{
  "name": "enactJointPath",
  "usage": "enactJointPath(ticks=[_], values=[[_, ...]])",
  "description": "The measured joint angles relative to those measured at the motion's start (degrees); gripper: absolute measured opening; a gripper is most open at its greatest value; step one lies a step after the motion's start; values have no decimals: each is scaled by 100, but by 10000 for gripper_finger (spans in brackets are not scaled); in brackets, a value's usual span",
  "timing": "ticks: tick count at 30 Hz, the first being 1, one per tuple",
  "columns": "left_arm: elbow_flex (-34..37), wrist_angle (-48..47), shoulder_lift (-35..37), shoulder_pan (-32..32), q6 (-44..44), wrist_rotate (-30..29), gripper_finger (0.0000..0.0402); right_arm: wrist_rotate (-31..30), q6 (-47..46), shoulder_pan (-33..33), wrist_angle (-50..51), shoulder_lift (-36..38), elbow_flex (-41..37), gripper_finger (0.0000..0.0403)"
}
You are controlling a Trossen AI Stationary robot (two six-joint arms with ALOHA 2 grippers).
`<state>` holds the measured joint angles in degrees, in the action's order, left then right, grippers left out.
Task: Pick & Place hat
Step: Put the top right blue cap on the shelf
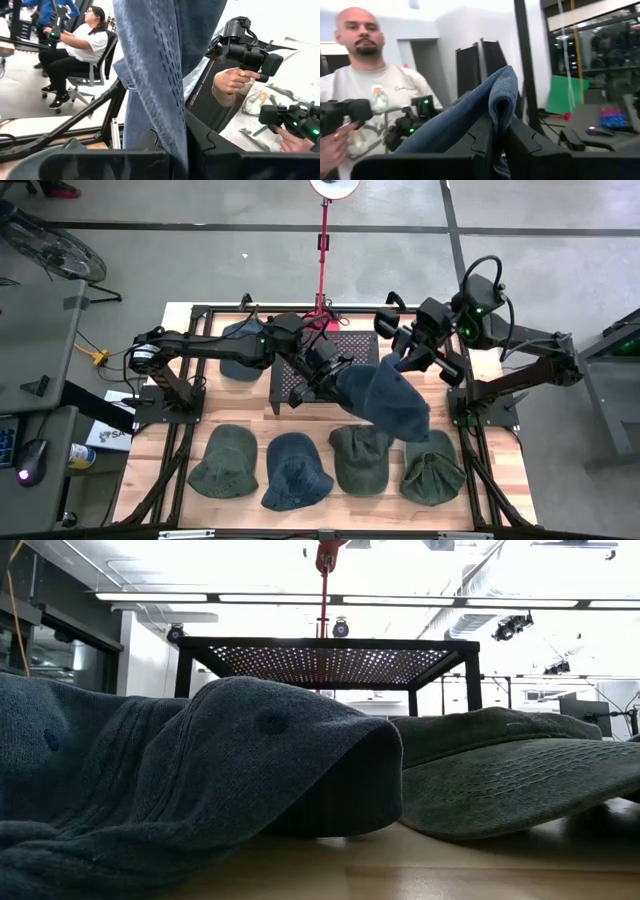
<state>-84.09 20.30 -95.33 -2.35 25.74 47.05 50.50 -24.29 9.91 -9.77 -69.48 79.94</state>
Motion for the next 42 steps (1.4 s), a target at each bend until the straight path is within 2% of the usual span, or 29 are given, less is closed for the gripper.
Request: enactJointPath(ticks=[4, 7, 17, 21, 32, 37, 42], values=[[-2, -131, 2, -2, -27, -79, 6, -72, 10, 131, 161, 63, 0, 34], [-2, -222, 2, 1, -60, -119, 6, -105, -23, 144, 185, 82, 0, 51], [0, -482, -4, -141, -112, -190, 6, -74, -13, 186, 1220, 288, 0, 183], [0, -533, -4, -254, -133, -234, 6, -50, 166, 391, 1892, 581, 0, 218], [0, -554, -4, -564, -151, -416, 5, -418, 526, 1143, 3713, 1635, 0, 214], [0, -550, -4, -594, -376, -1014, 5, -924, 658, 1346, 4412, 2075, 0, 212], [7, -369, -4, -592, -607, -1837, 5, -1849, 806, 1370, 5028, 2371, 0, 212]])
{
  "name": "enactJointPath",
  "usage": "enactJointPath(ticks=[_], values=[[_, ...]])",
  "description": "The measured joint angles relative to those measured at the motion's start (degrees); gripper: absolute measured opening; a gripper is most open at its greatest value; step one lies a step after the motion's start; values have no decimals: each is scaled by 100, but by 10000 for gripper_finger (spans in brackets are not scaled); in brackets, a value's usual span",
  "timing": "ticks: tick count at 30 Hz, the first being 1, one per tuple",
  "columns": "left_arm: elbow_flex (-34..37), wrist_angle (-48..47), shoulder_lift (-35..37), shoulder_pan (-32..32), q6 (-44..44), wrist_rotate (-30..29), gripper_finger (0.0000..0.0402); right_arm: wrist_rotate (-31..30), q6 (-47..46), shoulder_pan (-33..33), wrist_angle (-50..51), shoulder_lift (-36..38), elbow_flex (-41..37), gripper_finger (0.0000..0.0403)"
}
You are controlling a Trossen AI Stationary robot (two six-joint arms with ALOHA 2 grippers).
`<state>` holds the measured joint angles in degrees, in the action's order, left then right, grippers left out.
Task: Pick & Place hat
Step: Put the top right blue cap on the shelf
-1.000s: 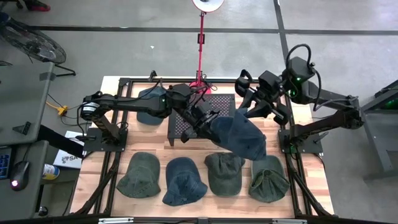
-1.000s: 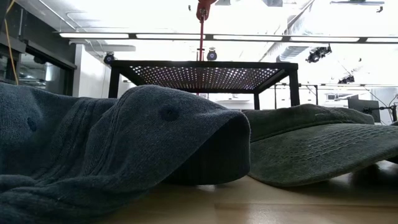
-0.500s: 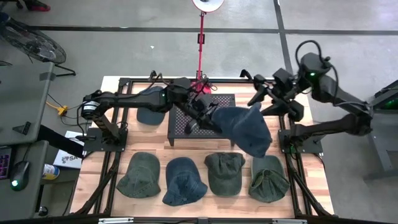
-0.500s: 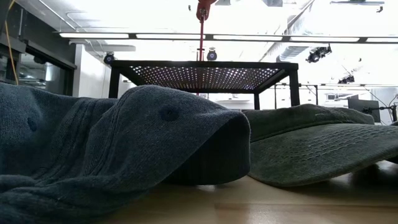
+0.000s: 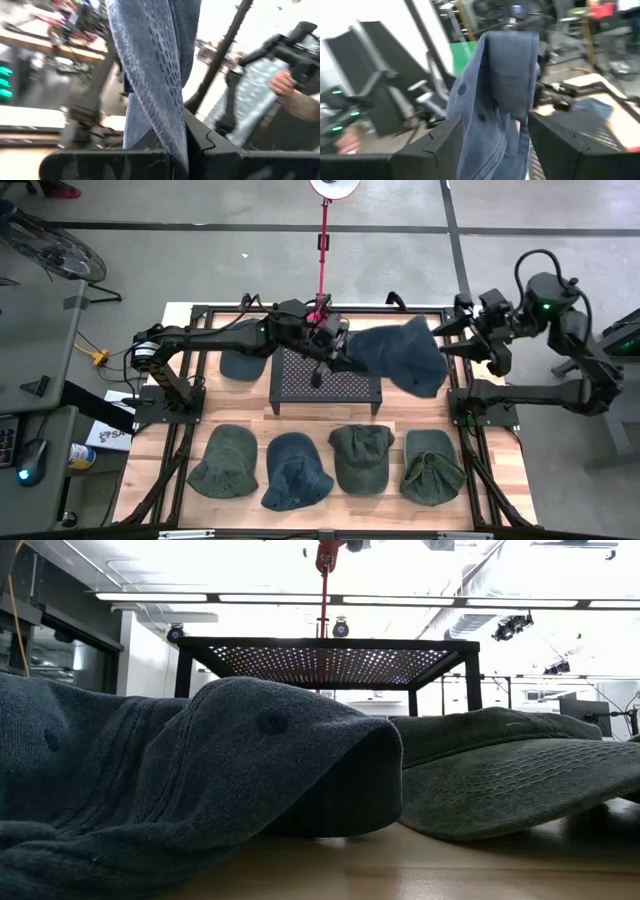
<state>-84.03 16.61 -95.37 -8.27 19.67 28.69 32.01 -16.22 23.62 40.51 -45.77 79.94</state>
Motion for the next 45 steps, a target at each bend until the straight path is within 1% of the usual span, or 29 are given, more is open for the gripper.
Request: enactJointPath(ticks=[6, 10, 11, 16, 20, 22, 24, 26, 29, 35, 42, 45], values=[[0, 931, 1, 0, -314, -872, 5, -1085, 126, 0, 595, 224, 0, 209], [-1, 1318, 2, 0, -636, -1210, 5, -1851, 267, 0, 880, 351, 0, 209], [-23, 1338, 2, 2, -708, -1292, 5, -1962, 277, 0, 903, 373, 0, 209], [-324, 1413, -2, 1, -1207, -1756, 5, -2008, 282, -1, 1038, 393, -23, 209], [-541, 1388, 19, -4, -1442, -2249, 5, -2636, 276, -4, 1421, 390, -28, 209], [-687, 1342, 2, -4, -1581, -2356, 5, -2836, 192, -2, 1584, 379, -28, 209], [-812, 1364, 2, -2, -1675, -2411, 5, -2800, 136, -2, 1520, 315, -28, 209], [-887, 1398, 10, -2, -1688, -2456, 5, -2570, 114, -2, 1251, 231, -28, 209], [-916, 1413, 7, -2, -1688, -2452, 5, -2212, 128, -4, 674, 49, -26, 208], [-914, 1839, 4, -2, -1615, -2224, 5, -1845, 367, -4, -624, -520, -26, 209], [-914, 2364, 2, -2, -970, -1892, 5, -1292, 622, -4, -1872, -1181, -26, 209], [-914, 2648, 0, -2, -666, -1856, 5, -1098, 622, -4, -2320, -1411, -26, 209]])
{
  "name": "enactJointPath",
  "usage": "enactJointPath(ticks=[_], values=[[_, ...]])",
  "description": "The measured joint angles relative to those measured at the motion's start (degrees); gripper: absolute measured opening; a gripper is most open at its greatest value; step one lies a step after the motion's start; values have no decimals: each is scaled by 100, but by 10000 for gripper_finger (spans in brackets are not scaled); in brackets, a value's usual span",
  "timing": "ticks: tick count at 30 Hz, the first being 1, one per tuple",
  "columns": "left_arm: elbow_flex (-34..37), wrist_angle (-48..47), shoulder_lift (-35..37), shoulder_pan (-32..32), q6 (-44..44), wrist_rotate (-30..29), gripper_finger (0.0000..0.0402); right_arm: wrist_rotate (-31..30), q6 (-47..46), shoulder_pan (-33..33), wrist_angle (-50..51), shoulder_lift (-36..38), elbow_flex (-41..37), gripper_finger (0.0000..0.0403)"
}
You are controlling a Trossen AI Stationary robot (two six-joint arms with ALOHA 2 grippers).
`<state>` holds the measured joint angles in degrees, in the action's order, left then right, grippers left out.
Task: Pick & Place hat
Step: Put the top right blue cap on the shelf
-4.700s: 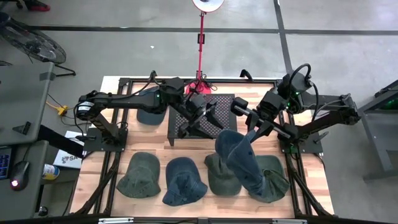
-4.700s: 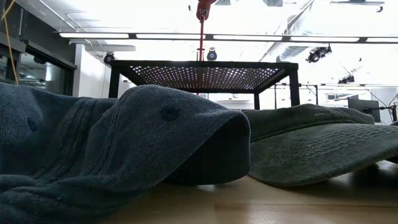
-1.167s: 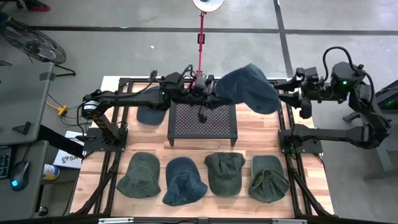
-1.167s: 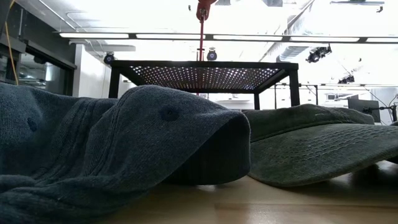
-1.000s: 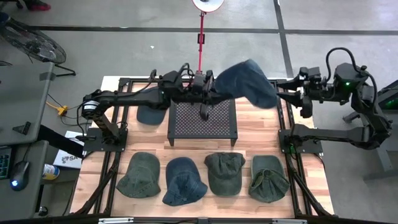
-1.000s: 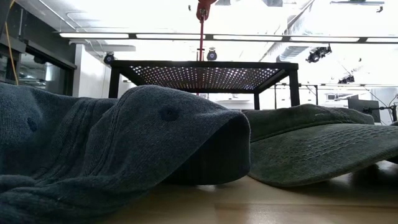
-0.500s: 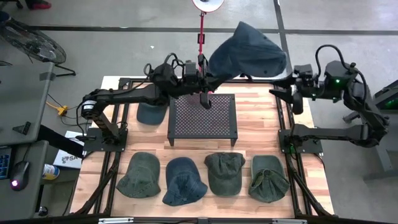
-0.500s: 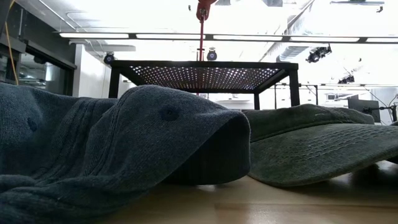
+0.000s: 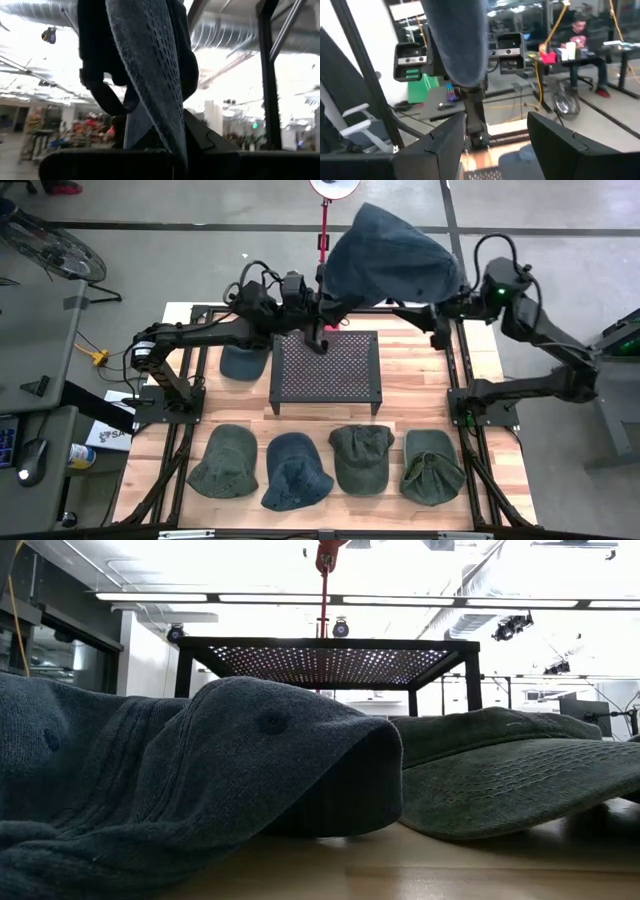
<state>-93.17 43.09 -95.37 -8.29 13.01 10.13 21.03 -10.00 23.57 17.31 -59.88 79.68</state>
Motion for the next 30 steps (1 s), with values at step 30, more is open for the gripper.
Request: enactJointPath(ticks=[30], values=[[2, 612, 2, 4, 494, 106, 5, 946, -408, -304, -3164, -917, 3, 154]])
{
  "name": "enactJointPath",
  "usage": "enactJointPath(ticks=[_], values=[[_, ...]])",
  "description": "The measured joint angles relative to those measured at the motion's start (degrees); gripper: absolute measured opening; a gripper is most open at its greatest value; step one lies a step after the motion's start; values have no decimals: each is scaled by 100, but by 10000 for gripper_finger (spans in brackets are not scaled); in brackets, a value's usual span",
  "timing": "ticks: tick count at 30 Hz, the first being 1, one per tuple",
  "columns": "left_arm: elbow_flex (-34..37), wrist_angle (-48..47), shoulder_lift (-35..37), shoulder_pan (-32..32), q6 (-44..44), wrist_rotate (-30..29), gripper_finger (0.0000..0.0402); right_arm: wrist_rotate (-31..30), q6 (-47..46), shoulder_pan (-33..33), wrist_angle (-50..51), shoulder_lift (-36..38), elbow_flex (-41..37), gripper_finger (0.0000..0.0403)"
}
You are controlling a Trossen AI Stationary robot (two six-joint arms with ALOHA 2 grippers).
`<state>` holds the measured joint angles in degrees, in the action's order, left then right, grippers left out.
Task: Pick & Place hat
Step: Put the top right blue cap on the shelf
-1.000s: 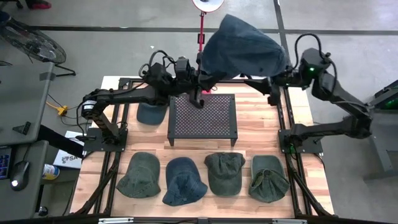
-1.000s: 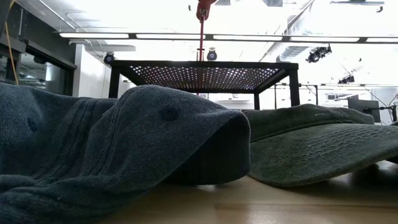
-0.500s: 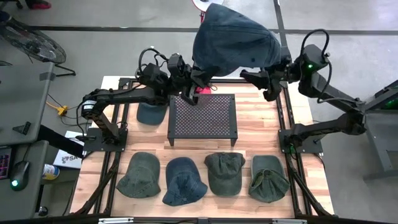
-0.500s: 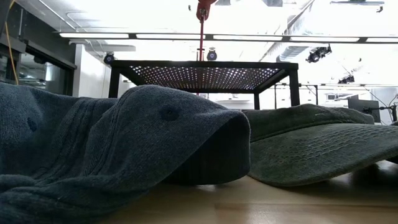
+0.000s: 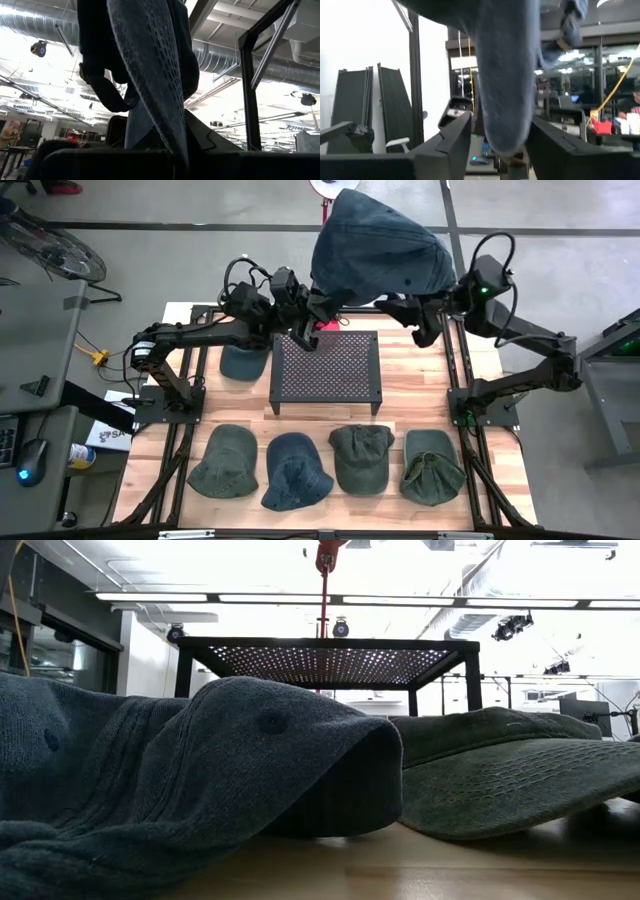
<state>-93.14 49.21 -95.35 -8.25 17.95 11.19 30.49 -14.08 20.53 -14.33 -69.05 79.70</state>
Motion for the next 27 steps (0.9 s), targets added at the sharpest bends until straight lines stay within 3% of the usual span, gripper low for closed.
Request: enactJointPath(ticks=[13, 20, 27], values=[[0, -94, -28, 2, 101, 5, 11, 320, -16, -9, -16, 4, 0, 12], [0, -387, -26, 0, 29, 25, 60, 343, -153, -7, -12, 6, 0, 7], [0, -1461, -33, 2, -176, 71, 110, 307, -263, 41, 37, 39, 2, 5]])
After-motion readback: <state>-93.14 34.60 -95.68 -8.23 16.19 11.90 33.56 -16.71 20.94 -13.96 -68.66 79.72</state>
